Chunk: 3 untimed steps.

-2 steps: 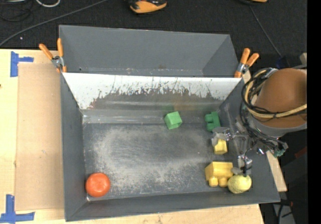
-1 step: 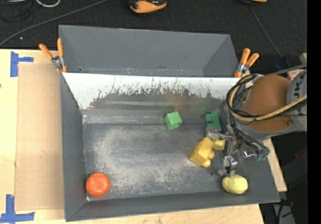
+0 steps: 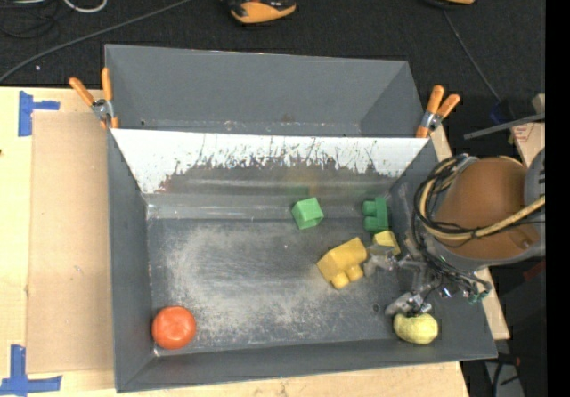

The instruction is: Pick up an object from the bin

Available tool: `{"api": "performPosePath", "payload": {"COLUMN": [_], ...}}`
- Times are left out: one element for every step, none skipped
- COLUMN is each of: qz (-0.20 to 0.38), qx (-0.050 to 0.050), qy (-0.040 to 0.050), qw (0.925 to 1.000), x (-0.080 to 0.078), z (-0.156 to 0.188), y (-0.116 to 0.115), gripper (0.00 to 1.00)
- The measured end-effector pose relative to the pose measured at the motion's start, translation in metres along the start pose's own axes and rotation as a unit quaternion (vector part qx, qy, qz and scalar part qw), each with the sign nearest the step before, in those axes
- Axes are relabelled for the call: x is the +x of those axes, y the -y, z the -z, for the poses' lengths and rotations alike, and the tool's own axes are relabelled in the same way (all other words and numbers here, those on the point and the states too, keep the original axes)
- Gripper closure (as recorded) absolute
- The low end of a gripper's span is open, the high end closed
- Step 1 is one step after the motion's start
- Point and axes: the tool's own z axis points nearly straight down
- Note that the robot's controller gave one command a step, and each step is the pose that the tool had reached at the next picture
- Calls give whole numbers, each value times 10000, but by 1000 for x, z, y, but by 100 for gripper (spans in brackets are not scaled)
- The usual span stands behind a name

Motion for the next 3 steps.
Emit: {"api": "performPosePath", "payload": {"qz": [-485, 79, 86], "qx": [-29, -5, -5], "qy": [-72, -24, -23], "qw": [9988, 10000, 10000], "x": [-50, -39, -39], "z": [-6, 1, 1], "y": [-14, -49, -49], "gripper": [0, 100, 100]}}
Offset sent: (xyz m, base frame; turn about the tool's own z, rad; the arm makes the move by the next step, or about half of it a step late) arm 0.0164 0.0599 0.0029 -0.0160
